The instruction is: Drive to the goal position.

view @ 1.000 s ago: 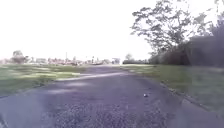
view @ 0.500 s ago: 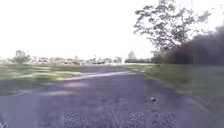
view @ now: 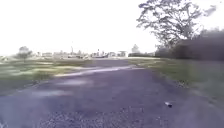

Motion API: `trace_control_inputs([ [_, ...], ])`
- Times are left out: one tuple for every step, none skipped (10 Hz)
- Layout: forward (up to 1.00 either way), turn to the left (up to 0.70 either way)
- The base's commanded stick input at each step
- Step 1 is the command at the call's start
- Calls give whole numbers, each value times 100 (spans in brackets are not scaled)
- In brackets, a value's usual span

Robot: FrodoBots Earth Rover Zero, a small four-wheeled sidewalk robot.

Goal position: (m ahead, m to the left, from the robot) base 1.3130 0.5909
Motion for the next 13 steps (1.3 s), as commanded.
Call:
trace_control_inputs([
  [85, -24],
  [85, -34],
  [85, -34],
  [85, -34],
  [85, -34],
  [85, -34],
  [85, -34],
  [85, -34],
  [85, -34],
  [85, -34],
  [85, -32],
  [85, -28],
  [85, -25],
])
